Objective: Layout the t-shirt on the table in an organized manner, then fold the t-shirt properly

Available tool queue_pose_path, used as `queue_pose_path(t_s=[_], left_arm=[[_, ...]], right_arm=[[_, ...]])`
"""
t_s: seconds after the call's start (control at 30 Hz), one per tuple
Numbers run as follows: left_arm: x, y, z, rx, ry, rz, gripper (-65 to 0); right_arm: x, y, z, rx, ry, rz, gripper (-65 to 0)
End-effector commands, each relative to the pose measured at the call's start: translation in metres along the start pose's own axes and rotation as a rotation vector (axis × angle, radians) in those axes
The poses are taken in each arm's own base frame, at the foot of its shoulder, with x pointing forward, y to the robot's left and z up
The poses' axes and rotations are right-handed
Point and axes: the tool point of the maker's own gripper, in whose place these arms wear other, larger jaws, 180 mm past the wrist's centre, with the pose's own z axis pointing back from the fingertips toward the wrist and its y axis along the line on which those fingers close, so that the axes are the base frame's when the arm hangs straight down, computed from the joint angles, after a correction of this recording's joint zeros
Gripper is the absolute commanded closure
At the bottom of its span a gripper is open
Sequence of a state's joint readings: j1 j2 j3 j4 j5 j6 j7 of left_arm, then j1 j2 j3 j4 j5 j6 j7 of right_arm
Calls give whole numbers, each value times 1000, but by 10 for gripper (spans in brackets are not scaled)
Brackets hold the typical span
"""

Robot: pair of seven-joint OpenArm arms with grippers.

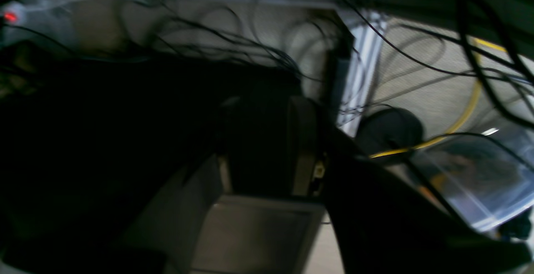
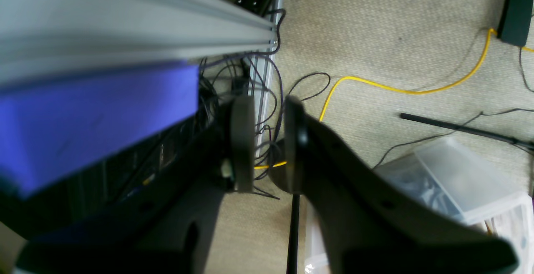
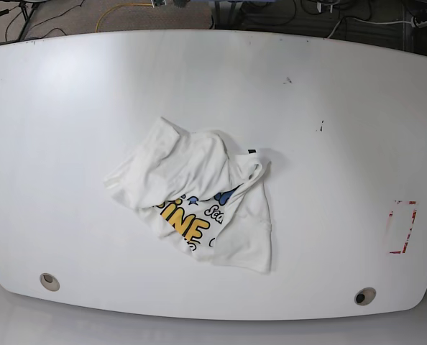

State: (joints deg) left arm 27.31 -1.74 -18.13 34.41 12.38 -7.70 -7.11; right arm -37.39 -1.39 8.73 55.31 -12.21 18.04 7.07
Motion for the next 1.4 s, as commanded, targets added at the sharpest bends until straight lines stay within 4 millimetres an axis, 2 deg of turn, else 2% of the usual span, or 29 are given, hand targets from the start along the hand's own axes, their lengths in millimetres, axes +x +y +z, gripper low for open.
queue_pose_path(t_s=[0.0,0.07,0.3,0.6,0.8,1.1,1.37], left_arm=[[-8,7,12,15,-8,-19,-172],[-14,9,21,22,-7,-29,-172],[-3,23,58,59,-82,-90,-172],[33,30,114,91,-234,-147,-172],[54,29,150,39,-325,-87,-172],[92,16,205,-127,-459,-56,-172],[123,6,237,-157,-550,-96,-172]], right_arm=[[2,5,13,1,-29,5,-116],[1,6,23,-2,-30,13,-116],[6,8,52,-18,-50,40,-116],[26,16,91,-33,-138,-27,-116],[39,17,119,-44,-162,-32,-116],[82,19,159,-58,-264,-17,-116],[118,20,175,-67,-355,19,-116]])
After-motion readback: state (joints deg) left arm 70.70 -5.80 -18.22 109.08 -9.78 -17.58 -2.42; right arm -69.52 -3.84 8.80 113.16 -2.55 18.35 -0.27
